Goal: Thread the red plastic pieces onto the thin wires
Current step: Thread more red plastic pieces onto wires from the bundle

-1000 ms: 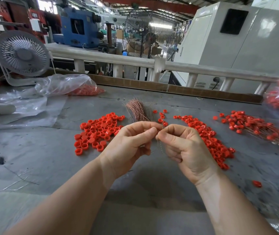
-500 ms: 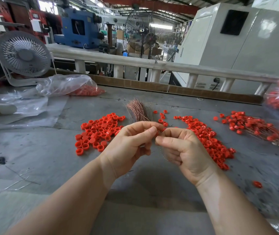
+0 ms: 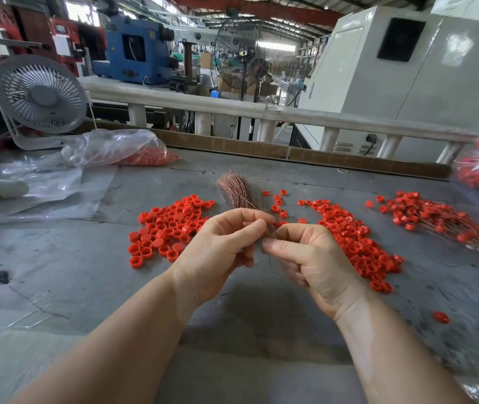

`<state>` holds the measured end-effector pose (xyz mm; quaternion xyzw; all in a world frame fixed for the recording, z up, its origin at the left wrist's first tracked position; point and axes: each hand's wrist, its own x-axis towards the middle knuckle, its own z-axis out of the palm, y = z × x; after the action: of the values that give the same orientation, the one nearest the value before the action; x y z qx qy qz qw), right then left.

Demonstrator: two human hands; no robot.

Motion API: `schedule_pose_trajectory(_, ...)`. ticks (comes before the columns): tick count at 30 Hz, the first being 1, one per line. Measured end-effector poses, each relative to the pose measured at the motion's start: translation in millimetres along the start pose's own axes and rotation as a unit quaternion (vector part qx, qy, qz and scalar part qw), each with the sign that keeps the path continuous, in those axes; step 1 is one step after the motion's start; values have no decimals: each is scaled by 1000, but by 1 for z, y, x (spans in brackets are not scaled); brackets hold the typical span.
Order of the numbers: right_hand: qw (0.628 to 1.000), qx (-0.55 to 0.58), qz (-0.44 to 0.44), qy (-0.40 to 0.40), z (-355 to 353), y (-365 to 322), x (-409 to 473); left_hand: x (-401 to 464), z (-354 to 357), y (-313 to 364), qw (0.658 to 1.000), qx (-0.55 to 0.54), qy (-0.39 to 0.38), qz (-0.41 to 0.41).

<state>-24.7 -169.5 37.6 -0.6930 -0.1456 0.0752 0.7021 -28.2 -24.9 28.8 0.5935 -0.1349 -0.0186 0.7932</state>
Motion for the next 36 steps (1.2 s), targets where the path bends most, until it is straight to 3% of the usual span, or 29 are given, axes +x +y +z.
schedule_pose_trajectory(7,1000,-20,-9,10,2,3,1,0,2,0,1000,24,16,1)
schedule_pose_trajectory(14,983,69,-23,168,-9,4,8,10,-12,0,978,-80,191,-6)
schedule_pose_trajectory(20,962,135,-43,235,-15,5,11,12,-16,2,952,-140,272,3)
schedule_pose_trajectory(28,944,176,-55,275,-17,2,10,12,-16,0,958,-125,258,3)
schedule_pose_trajectory(36,923,208,-60,318,-20,0,8,11,-12,-5,975,14,222,8)
